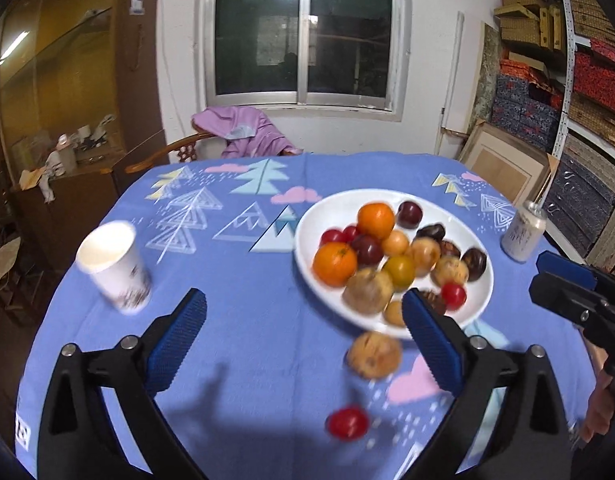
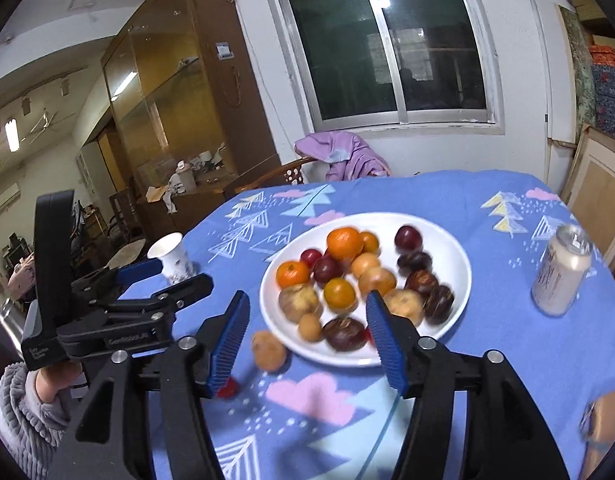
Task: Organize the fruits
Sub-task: 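Move both open tools back toward the last tomato and tan oval fruit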
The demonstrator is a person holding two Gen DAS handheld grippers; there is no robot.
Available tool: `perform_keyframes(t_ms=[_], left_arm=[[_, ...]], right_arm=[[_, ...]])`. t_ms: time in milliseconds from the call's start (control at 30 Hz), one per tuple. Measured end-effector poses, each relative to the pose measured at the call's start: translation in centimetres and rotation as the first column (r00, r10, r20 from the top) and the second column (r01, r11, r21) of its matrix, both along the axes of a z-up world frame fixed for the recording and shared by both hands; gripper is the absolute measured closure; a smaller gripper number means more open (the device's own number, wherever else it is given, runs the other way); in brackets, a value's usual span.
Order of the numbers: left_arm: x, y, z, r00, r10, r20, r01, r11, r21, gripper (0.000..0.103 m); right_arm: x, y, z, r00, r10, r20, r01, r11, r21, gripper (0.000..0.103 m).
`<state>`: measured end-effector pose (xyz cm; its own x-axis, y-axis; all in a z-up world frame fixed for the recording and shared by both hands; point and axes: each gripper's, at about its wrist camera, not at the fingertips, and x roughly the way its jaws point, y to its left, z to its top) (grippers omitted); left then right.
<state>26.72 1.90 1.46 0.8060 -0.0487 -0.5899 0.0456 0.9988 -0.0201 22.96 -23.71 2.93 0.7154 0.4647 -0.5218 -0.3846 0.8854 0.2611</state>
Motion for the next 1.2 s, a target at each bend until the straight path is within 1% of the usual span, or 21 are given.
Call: perform_keyframes(t_ms=[67,133,233,333,467,533,633,1000,1200], left_arm=[[-2.0,0.7,-1.6,1.000,0.025,0.003,-0.025,1.000,0.004,0.005],[-3.4,1.1,-3.3,0.999,0.032,-0.015,-0.032,0.999,0.011,0.005],[-4.3,1.0,-5.1,0.999,0.010,-0.047,-0.010,1.000,0.013,0.004],[-4.5,0.4,-6.0,0.997,-0.027,-0.067,0.028,0.999,0.016,0.004],[-3.8,-0.4,-6.7,0.995,-0.050,-0.092,0.053,0.998,0.030,0.004],[-3.2,-0.8,-7.1,0.991,-0.053,-0.124,0.058,0.998,0.037,0.004],[-2.7,-0.9,-7.3,0.988,-0.054,-0.144,0.060,0.997,0.040,0.004],[-2.0,-2.2,-8.0,0.979,-0.066,-0.191,0.086,0.992,0.096,0.004],[-2.0,-2.4,-7.9,0.981,-0.065,-0.182,0.086,0.990,0.108,0.005]], right_arm=[[-1.0,0.2,-1.4,1.000,-0.009,-0.025,0.009,1.000,0.000,0.034],[-1.7,0.4,-2.5,0.999,-0.013,-0.047,0.013,1.000,-0.005,0.033],[-2.0,0.3,-3.9,0.997,-0.031,-0.074,0.030,0.999,-0.018,0.029],[-1.6,0.1,-4.5,0.995,-0.046,-0.093,0.045,0.999,-0.018,0.027],[-1.1,0.0,-5.3,0.990,-0.052,-0.129,0.051,0.999,-0.005,0.025],[-1.0,0.3,-5.6,0.990,-0.047,-0.135,0.045,0.999,-0.018,0.025],[-1.1,1.0,-5.9,0.990,-0.029,-0.136,0.024,0.999,-0.038,0.025],[-1.0,1.3,-6.0,0.988,-0.028,-0.151,0.022,0.999,-0.040,0.025],[-1.0,1.2,-6.0,0.987,-0.027,-0.155,0.022,0.999,-0.034,0.025]])
